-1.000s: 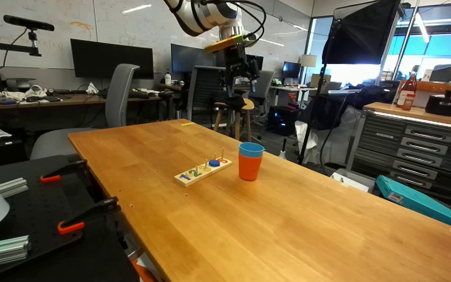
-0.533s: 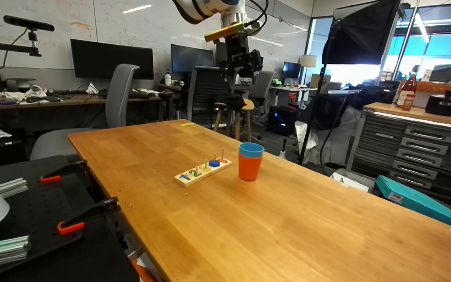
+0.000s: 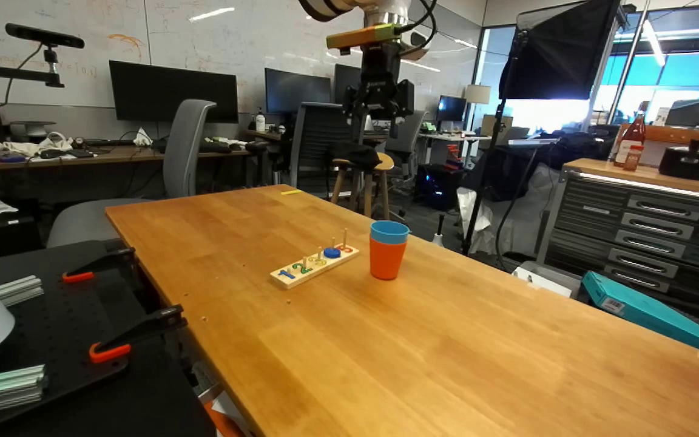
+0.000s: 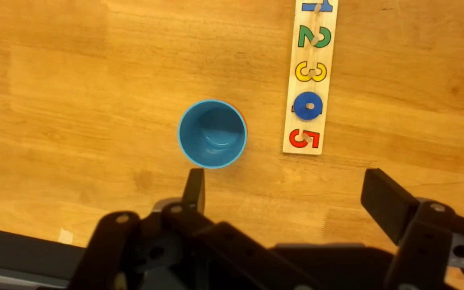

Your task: Put the blue cup inside the orange cup

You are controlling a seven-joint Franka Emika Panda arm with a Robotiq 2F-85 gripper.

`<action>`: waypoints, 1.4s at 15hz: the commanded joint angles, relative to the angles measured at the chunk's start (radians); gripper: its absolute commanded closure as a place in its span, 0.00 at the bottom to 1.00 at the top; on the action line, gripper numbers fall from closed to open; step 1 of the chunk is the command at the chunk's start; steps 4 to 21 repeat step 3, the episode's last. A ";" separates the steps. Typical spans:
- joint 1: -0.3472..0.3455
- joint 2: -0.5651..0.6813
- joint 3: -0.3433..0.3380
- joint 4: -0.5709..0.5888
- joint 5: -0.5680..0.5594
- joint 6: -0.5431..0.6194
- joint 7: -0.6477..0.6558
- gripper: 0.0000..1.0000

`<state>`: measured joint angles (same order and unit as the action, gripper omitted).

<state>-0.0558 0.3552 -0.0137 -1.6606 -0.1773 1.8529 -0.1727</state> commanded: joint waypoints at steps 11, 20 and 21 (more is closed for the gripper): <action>0.000 -0.007 -0.004 0.006 0.013 -0.016 -0.010 0.00; 0.000 -0.007 -0.004 0.006 0.013 -0.016 -0.010 0.00; 0.000 -0.007 -0.004 0.006 0.013 -0.016 -0.010 0.00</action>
